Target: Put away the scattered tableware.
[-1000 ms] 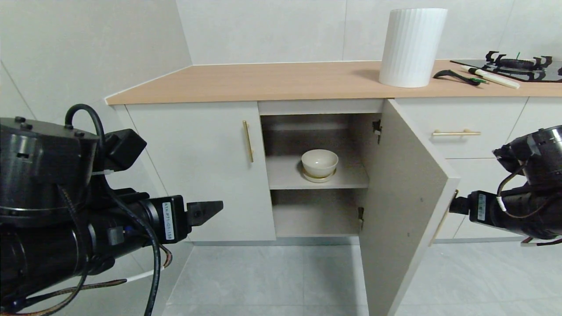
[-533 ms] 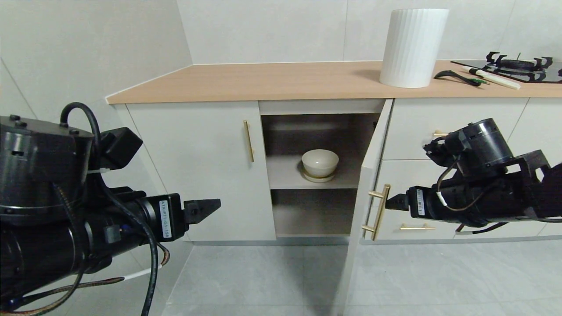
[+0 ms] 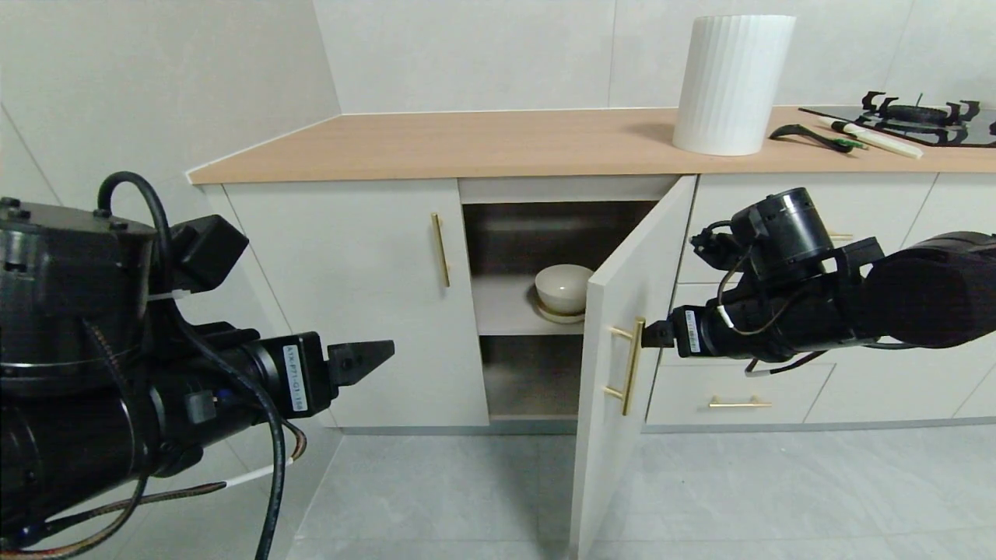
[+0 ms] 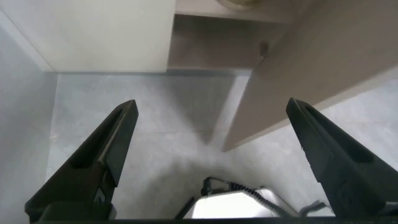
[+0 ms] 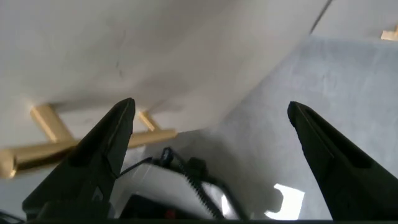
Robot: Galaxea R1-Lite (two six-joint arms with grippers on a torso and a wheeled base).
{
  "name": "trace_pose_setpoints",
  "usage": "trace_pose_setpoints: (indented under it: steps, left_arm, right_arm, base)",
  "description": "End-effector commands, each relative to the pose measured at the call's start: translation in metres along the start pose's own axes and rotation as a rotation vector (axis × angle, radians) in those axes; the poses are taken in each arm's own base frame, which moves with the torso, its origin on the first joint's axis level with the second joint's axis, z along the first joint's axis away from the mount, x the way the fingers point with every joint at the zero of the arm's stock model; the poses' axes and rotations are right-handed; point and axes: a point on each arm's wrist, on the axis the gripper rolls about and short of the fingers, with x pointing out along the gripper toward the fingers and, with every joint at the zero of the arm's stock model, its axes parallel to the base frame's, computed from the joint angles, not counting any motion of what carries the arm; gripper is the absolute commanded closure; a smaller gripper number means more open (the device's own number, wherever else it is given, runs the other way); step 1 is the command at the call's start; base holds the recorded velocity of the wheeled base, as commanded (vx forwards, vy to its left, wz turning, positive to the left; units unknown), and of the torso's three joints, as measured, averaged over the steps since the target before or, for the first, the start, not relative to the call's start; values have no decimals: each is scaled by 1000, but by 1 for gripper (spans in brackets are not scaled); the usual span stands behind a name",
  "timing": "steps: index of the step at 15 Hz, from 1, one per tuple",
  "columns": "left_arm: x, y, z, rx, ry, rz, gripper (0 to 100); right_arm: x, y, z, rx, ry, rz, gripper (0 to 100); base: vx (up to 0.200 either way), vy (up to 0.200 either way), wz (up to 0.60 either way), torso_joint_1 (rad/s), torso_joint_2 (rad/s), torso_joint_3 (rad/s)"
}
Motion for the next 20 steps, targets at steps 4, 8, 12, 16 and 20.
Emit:
trace_pose_setpoints:
  steps: [4,8,12,16,20]
  left_arm:
    - [1,2,2,-1,-21,33,0]
    - [2,2,1,1,-18,36,0]
    - [4,2,0,6,-8,39,0]
    - [7,2,-2,23,5,47,0]
    - [7,2,-2,28,6,47,0]
  right_arm:
    - [24,9,2,-19,16,44,0]
    - [36,8,0,-26,-29,61,0]
    - [55,7,-3,-27,-85,72,0]
    - [73,6,-7,-29,-177,97,0]
    - [80,7,-9,-27,-199,107,0]
  base:
    - [0,0,0,0,0,0]
    - [0,0,0,0,0,0]
    - [0,0,0,0,0,0]
    - [0,0,0,0,0,0]
    - [100,0,0,2,1,4]
